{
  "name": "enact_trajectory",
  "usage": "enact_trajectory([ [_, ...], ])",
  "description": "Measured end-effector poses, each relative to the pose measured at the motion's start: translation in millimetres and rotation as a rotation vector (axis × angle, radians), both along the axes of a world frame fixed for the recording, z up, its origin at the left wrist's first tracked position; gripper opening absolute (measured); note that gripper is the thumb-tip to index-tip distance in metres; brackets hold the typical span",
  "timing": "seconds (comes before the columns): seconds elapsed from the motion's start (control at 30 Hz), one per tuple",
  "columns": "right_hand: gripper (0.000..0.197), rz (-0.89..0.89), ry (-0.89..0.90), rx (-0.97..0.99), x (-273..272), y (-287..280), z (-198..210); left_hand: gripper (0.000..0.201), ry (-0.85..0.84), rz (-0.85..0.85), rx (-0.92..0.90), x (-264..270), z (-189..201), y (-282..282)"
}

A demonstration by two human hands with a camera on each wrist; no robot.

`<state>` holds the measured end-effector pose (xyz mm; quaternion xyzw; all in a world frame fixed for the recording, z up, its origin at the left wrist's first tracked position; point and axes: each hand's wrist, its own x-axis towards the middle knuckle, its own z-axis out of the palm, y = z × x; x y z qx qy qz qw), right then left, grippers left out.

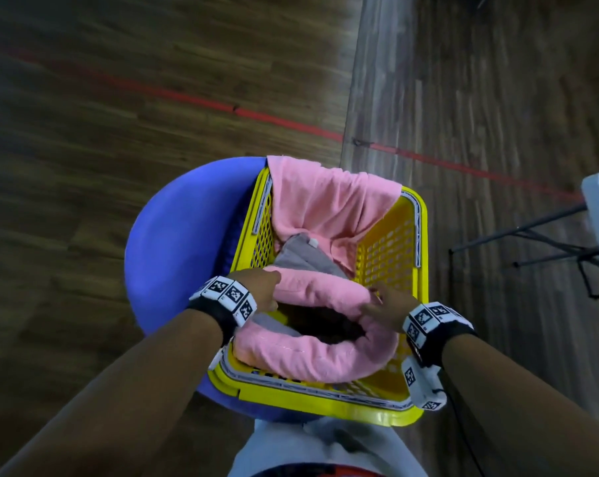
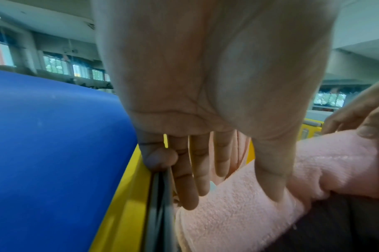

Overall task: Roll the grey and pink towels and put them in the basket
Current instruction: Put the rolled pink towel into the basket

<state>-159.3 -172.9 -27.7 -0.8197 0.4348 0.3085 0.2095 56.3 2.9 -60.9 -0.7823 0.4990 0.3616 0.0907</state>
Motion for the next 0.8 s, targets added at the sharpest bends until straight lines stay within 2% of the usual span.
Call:
enact_trajectory([
  [0.1, 0.053, 0.002, -0.019, 0.013, 11, -13, 1, 0.054, 0.033, 0.1, -0.081, 6, 4, -4],
  [0.2, 0.053, -0.005, -0.036, 0.0, 30, -39, 0, 0.04, -0.028, 0.198, -0.262, 15, 10, -15],
  [0.27, 0.055, -0.037, -0.073, -0.025, 46, -59, -2, 0.03, -0.033, 0.32, -0.361, 22, 12, -26],
  [0.4, 0.058, -0.153, -0.18, -0.031, 79, -102, -14, 0.026, 0.086, 0.568, -0.438, 32, 4, -63],
  [0.53, 0.034, -0.303, -0.308, 0.118, 104, -142, -40, 0.036, 0.173, 0.859, -0.351, 43, -24, -103],
  [0.6, 0.028, -0.387, -0.429, 0.162, 110, -156, -57, 0.037, 0.22, 0.91, -0.267, 47, -44, -121],
  [0.7, 0.025, -0.599, -0.515, 0.242, 111, -169, -77, 0.04, 0.289, 0.971, -0.164, 51, -69, -143],
  [0.8, 0.038, -0.624, -0.438, 0.32, 105, -180, -95, 0.04, 0.233, 0.933, -0.07, 58, -78, -161],
])
